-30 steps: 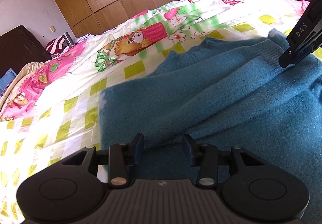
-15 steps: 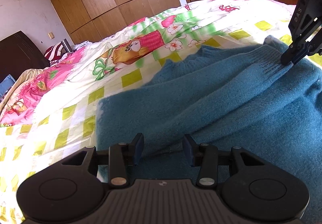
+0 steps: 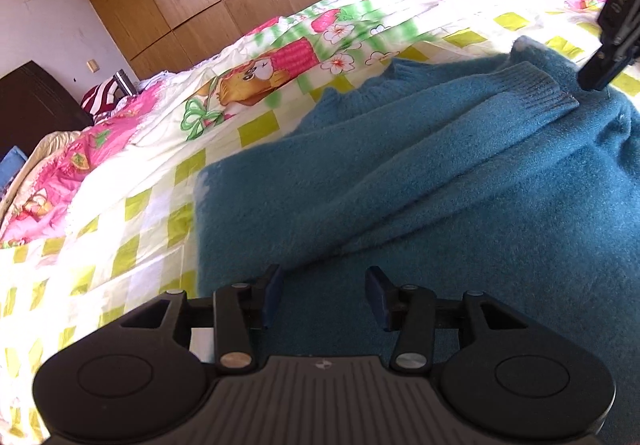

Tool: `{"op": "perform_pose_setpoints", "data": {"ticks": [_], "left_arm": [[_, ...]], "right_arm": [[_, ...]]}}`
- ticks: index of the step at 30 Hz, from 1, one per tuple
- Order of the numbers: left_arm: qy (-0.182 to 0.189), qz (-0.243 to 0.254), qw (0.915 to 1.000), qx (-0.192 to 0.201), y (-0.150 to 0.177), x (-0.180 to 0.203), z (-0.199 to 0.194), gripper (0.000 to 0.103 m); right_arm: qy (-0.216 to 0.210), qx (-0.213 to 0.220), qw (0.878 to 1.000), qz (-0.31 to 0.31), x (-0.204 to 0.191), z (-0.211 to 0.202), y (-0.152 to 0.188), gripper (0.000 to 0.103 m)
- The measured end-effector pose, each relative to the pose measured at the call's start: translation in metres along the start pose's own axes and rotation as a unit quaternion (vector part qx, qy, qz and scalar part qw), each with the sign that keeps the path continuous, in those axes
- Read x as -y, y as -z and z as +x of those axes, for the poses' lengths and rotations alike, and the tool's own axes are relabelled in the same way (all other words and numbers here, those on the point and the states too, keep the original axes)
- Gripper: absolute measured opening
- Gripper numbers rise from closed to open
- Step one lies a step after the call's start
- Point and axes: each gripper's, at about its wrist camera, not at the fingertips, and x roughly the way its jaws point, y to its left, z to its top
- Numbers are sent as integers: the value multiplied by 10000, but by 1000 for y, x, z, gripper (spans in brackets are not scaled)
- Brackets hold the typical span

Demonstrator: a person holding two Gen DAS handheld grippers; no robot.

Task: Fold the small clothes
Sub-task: 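Grasp the sweater hem with the left tool and fold it toward the collar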

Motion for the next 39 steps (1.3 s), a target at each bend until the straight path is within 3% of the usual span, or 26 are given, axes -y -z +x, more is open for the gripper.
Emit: {"op": "perform_pose_setpoints", "data": {"ticks": [4, 8, 12, 19, 21, 26, 31, 36, 39], "left_arm": [[-3, -189, 9992, -346, 21, -6, -30, 59], [-179, -354, 9945, -968, 54, -3, -60, 59], [-170, -697, 9870, -1436, 79, 1, -86, 59], [349, -600, 9893, -1285, 96, -15, -103, 61], [316, -723, 9888, -1267, 105, -25, -106, 64], [254, -1234, 9859, -1106, 123, -36, -110, 73], [506, -1946, 9717, -1241, 140, -43, -107, 74], [571, -2053, 9695, -1208, 157, -40, -124, 74], [549, -1825, 9756, -1087, 169, -23, -133, 73]], "right_arm": [[42, -488, 9984, -273, 7, -24, 43, 22], [-93, -1090, 9939, -145, 20, -37, 88, 27], [250, -1286, 9913, -139, 32, -59, 131, 28], [725, -1259, 9881, 500, 28, -75, 196, 39], [669, -1428, 9854, 639, 28, -64, 209, 39], [477, -1352, 9885, 491, 30, -49, 213, 47], [205, -1184, 9920, 382, 38, -56, 218, 47], [-105, -765, 9963, 382, 46, -66, 234, 47], [-286, -432, 9984, 227, 54, -71, 248, 44]]}}
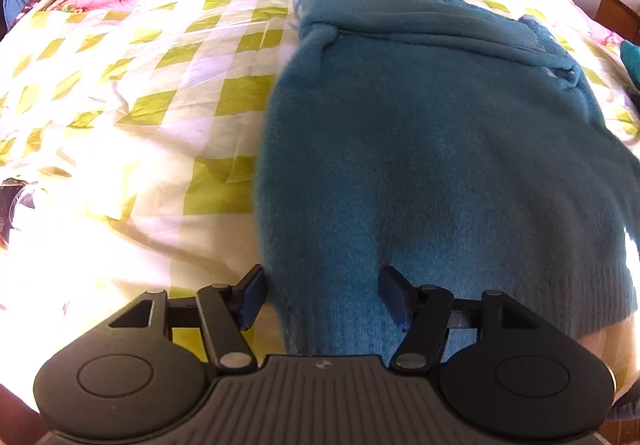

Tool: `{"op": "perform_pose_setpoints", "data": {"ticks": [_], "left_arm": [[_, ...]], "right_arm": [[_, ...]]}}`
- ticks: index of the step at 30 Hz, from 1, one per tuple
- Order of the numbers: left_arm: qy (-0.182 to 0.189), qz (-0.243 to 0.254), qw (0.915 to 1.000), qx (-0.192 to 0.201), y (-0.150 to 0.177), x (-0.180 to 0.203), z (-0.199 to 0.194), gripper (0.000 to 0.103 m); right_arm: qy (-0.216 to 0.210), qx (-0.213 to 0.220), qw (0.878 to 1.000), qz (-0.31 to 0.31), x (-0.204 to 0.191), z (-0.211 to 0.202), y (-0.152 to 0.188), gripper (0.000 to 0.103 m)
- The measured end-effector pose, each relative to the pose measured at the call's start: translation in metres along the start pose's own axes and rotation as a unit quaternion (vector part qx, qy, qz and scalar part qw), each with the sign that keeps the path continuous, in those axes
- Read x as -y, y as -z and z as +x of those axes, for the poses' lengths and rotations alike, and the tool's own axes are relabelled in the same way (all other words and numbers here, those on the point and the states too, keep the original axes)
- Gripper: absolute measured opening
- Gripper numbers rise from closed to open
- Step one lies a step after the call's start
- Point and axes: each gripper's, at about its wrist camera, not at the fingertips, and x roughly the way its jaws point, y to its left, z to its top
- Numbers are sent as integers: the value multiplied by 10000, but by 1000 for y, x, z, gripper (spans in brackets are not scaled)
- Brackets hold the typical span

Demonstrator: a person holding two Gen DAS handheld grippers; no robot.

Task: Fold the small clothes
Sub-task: 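Grasp the sweater hem with the left tool and fold it toward the collar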

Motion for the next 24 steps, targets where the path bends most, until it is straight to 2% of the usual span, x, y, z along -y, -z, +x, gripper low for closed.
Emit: {"op": "perform_pose_setpoints", "data": {"ticks": [2, 4, 6, 7, 8, 10, 13, 17, 18, 22, 24], "left_arm": [[-55, 97, 9998, 133, 10, 7, 0, 67], [-31, 62, 9996, 283, 16, 12, -3, 51], [-45, 44, 9992, 399, 18, 17, -6, 40], [-70, 29, 9990, 451, 19, 18, -9, 29], [-53, -54, 9988, 486, 19, 17, -14, 24], [172, -391, 9969, 665, 16, 9, -30, 23], [354, -647, 9906, 1155, 16, 6, -62, 23], [776, -1132, 9785, 1542, 8, -4, -85, 23], [879, -1247, 9745, 1645, -3, -9, -84, 23], [1192, -1501, 9619, 1951, -41, -22, -80, 23], [1290, -1538, 9575, 2070, -72, -32, -72, 23]], "right_arm": [[-36, 239, 9995, -208, 2, -1, 7, 37], [-224, 476, 9982, -278, 9, -4, 13, 18], [-493, 635, 9967, 75, 18, -9, 16, 11], [-661, 740, 9946, 289, 24, -16, 17, 10], [-798, 882, 9919, 448, 29, -23, 17, 10], [-1174, 1225, 9833, 661, 33, -47, 19, 10], [-1680, 1591, 9691, 848, 38, -73, 17, 10], [-2153, 1793, 9533, 1124, 42, -89, 0, 10], [-2221, 1841, 9507, 1139, 37, -89, -5, 10], [-2417, 2094, 9397, 1212, 18, -85, -50, 9], [-2463, 2271, 9342, 1225, 5, -85, -85, 10]]}}
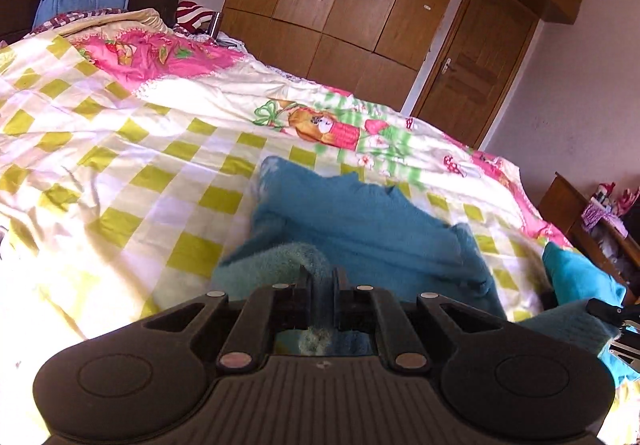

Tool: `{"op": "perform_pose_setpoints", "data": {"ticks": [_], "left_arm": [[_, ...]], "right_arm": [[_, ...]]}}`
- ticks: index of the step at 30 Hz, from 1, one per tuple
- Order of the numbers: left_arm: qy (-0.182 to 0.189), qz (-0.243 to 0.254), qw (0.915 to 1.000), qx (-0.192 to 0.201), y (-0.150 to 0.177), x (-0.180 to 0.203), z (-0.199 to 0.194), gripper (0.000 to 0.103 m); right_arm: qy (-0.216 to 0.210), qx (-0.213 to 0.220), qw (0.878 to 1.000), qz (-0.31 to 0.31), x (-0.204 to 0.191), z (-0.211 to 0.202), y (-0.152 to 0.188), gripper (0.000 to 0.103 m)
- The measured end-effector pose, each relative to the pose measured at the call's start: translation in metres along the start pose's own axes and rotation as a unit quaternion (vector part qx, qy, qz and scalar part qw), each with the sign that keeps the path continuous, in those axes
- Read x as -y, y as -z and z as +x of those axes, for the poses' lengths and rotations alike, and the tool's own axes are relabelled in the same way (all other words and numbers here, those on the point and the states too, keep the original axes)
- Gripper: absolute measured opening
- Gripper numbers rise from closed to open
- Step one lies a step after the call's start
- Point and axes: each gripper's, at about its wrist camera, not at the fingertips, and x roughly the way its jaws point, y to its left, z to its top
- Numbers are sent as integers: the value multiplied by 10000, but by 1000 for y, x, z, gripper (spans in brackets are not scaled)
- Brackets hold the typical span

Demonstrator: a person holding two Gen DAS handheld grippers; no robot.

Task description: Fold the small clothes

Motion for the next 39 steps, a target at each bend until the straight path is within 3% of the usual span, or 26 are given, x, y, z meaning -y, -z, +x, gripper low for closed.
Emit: {"op": "perform_pose_setpoints", "data": {"ticks": [4, 8, 12, 16, 20, 22, 24, 27, 29, 32, 34, 39], "left_arm": [[66, 7, 9998, 212, -55, 1, 59, 23], [-144, 113, 9995, 254, -96, 0, 145, 23], [-726, 308, 9968, -88, -102, -11, 242, 26], [-1045, 563, 9920, -425, -90, -12, 305, 29], [-1021, 783, 9903, -519, -96, -7, 313, 31], [-943, 714, 9910, -622, -100, -10, 308, 32], [-887, 566, 9922, -675, -103, -16, 300, 34], [-862, 163, 9935, -722, -110, -23, 294, 39], [-998, 146, 9929, -629, -116, -20, 292, 42], [-1193, 268, 9921, -292, -122, -12, 278, 45], [-1269, 355, 9912, -96, -121, -9, 261, 52], [-1598, 1161, 9803, 49, -105, -1, 230, 57]], "right_arm": [[54, 259, 9996, -66, -7, 66, -56, 9], [605, 494, 9969, 38, 15, 144, -95, 10], [1430, 446, 9887, 81, 52, 211, -106, 13], [1661, 269, 9855, 235, 78, 241, -112, 14], [1624, 36, 9862, -323, 71, 234, -112, 20], [1604, -124, 9851, -611, 62, 226, -114, 42], [1542, -17, 9844, -846, 50, 214, -120, 62], [1510, 365, 9808, -1177, 32, 203, -133, 66], [1652, 397, 9771, -1284, 26, 204, -138, 66], [1980, 140, 9680, -1533, 27, 209, -126, 66], [2186, -127, 9612, -1675, 35, 210, -108, 66], [2472, -720, 9507, -1728, 48, 212, -73, 66]]}}
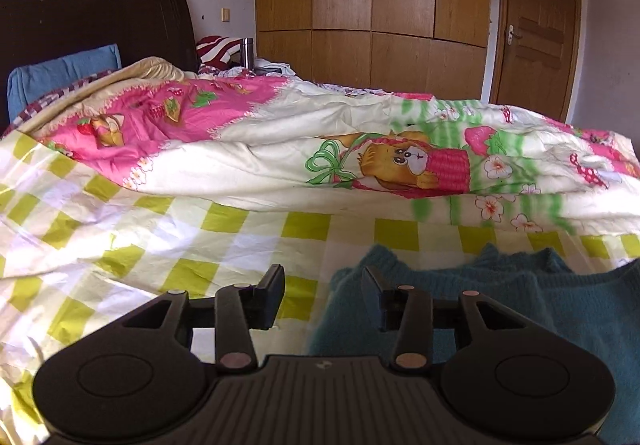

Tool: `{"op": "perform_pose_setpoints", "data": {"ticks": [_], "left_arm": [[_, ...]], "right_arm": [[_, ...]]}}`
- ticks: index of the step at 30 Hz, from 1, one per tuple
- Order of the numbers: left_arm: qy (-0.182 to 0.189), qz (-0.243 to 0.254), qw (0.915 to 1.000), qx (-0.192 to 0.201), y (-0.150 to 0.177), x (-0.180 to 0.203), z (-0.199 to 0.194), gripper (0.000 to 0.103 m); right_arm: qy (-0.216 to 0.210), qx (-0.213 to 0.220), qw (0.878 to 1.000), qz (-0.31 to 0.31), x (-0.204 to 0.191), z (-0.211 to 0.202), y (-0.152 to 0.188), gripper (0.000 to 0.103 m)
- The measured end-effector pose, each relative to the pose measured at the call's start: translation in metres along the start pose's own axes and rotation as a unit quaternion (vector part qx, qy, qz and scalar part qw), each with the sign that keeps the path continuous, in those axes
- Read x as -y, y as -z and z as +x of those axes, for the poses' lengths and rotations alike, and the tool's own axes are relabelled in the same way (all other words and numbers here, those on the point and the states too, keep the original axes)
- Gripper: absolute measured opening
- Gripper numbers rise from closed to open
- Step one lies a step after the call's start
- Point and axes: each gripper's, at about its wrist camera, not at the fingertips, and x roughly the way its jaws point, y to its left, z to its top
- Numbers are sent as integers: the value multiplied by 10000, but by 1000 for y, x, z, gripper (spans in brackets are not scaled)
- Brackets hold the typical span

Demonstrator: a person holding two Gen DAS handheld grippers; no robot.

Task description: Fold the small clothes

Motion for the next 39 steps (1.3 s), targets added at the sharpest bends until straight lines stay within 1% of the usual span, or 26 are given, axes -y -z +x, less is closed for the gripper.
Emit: {"op": "perform_pose_setpoints", "data": {"ticks": [2, 4, 5, 6, 7, 8, 9, 10, 12, 13, 17, 19, 20, 23, 24, 25, 26, 27, 28, 29, 30, 31, 32, 34, 37, 39], "left_arm": [[105, 447, 9989, -92, 5, 9, 3, 62], [135, 785, 9962, -360, 7, 19, 21, 66], [-8, 837, 9947, -593, 9, 22, 37, 66], [-227, 790, 9935, -788, 12, 21, 50, 68], [-333, 540, 9934, -957, 14, 14, 60, 69], [-211, 126, 9948, -989, 16, 3, 58, 69], [-151, -130, 9951, -965, 16, -4, 53, 69], [-178, -218, 9955, -901, 19, -10, 44, 69], [-325, 6, 9961, -821, 25, -11, 29, 69], [-307, 41, 9960, -836, 28, -12, 24, 69], [-63, -87, 9951, -984, 30, -16, 13, 67], [90, -283, 9943, -1022, 32, -22, 2, 67], [94, -266, 9945, -1009, 33, -23, -4, 67], [-159, 85, 9939, -1084, 44, -21, -8, 76], [-205, 88, 9932, -1144, 48, -23, -3, 81], [-157, -103, 9917, -1272, 51, -27, 4, 81], [-86, -370, 9894, -1405, 53, -31, 10, 80], [-5, -568, 9876, -1464, 54, -33, 12, 73], [84, -601, 9876, -1445, 54, -33, 12, 62], [200, -524, 9886, -1398, 56, -30, 9, 55], [267, -436, 9889, -1392, 58, -27, 7, 43], [328, -349, 9882, -1456, 61, -24, 5, 38], [314, -271, 9876, -1515, 63, -22, 5, 36], [309, -154, 9879, -1510, 70, -21, 2, 34], [340, -105, 9875, -1539, 80, -21, -8, 31], [307, 35, 9872, -1564, 89, -19, -19, 30]], "right_arm": [[73, -101, 9999, -32, -2, 2, 6, 66], [111, -174, 9998, -84, -3, 5, 9, 66], [150, -195, 9996, -127, -4, 6, 10, 66], [176, -223, 9995, -134, -3, 8, 11, 65], [185, -278, 9994, -56, -1, 10, 10, 65], [162, -320, 9994, 38, 1, 9, 8, 65], [145, -307, 9993, 129, 4, 5, 7, 65], [150, -244, 9995, 130, 6, 0, 7, 65], [185, -181, 9997, -23, 5, -7, 12, 65], [188, -227, 9995, -72, 5, -8, 15, 65], [69, -428, 9990, -96, 4, -6, 23, 66], [-6, -459, 9989, 12, 5, -13, 21, 66], [-61, -484, 9988, 35, 4, -19, 21, 66], [-11, -526, 9986, 22, 1, -33, 33, 68], [17, -591, 9982, 30, 1, -34, 39, 70], [64, -621, 9980, 71, 2, -33, 46, 72], [99, -598, 9980, 168, 4, -32, 50, 74], [91, -599, 9977, 295, 7, -30, 52, 76], [34, -611, 9971, 455, 10, -27, 52, 79], [-54, -620, 9964, 579, 14, -22, 50, 80], [-102, -644, 9959, 622, 16, -17, 49, 81], [-107, -708, 9953, 645, 18, -11, 48, 77], [-125, -811, 9942, 694, 19, -6, 47, 74], [-196, -900, 9934, 677, 20, -5, 47, 57], [-249, -925, 9947, 366, 20, -18, 52, 40], [-271, -1021, 9942, 179, 20, -32, 58, 35]]}}
